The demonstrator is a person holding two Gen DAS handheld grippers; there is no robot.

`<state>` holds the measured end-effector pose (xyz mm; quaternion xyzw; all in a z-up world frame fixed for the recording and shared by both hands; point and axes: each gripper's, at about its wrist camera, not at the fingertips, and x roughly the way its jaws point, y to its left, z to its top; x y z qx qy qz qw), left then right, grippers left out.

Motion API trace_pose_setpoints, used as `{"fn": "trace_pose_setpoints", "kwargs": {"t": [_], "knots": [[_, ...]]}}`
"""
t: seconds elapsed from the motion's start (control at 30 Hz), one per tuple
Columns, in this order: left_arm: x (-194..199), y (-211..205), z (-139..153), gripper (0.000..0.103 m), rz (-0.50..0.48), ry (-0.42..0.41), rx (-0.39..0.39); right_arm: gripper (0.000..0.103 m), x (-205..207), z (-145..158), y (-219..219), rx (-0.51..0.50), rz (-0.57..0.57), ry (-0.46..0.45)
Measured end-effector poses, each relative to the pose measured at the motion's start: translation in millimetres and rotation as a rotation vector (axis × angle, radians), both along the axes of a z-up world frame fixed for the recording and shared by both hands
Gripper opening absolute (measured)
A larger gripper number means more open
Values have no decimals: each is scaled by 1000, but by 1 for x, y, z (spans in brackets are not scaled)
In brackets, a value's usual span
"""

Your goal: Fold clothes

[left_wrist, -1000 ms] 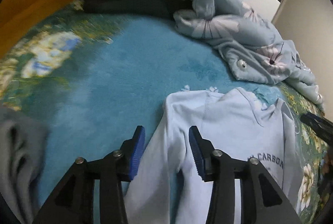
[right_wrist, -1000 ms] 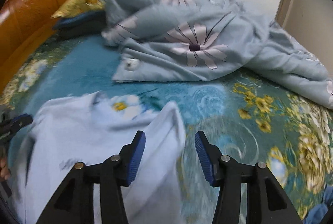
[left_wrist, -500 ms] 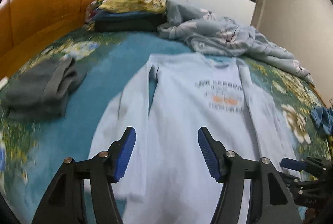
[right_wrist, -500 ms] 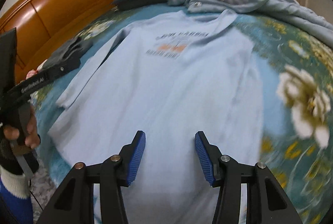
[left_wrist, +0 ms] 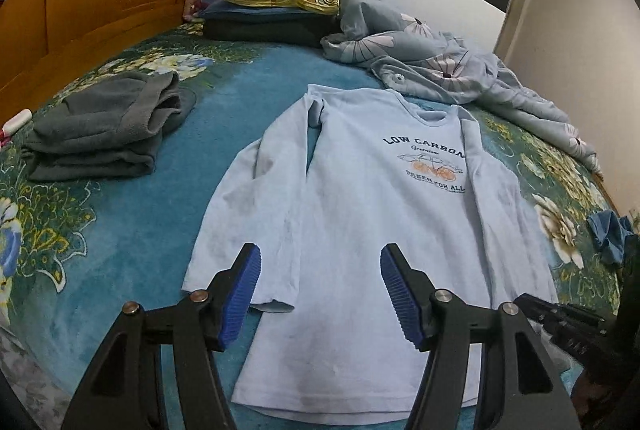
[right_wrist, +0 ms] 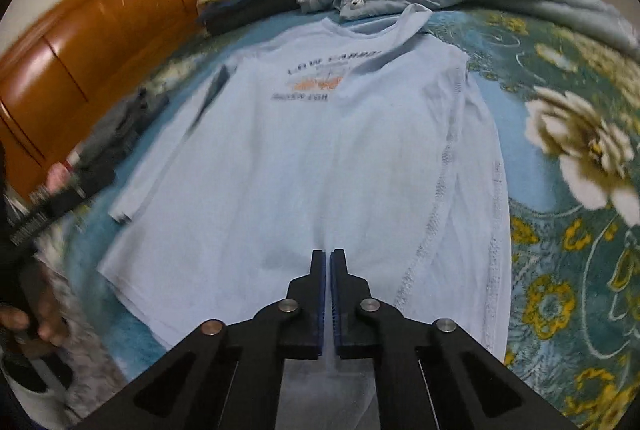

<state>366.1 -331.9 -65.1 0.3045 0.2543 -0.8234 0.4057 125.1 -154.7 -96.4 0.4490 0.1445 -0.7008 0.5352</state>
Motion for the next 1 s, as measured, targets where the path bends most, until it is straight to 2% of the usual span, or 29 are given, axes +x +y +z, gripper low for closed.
{"fn": "trace_pose_setpoints", "kwargs": {"t": [0.07,0.2,0.37,0.47,0.5,0.57,0.77,0.9,1.0], "knots": [[-1,1,-1,64,-5,-8,-1,3,-10,9,7,-52,-19,-45],[-6,0,-6,64,-8,-35,4,3,-43,31,23,-119,-78,-38],[-7,-4,-13,64,6,-59,12,2,-126,71,53,-114,-266,125],[-9,-10,-19,64,22,-63,28,2,-176,84,68,-92,-392,201],[-9,-11,-21,64,26,-65,32,2,-199,84,73,-69,-451,230],[-11,-14,-24,64,27,-80,34,2,-234,78,83,-42,-531,228],[-11,-21,-32,64,41,-121,34,2,-304,44,104,-7,-682,118],[-9,-23,-33,64,47,-128,37,2,-313,33,103,14,-689,105],[-7,-22,-31,64,41,-122,42,5,-305,42,100,-1,-663,127]]}}
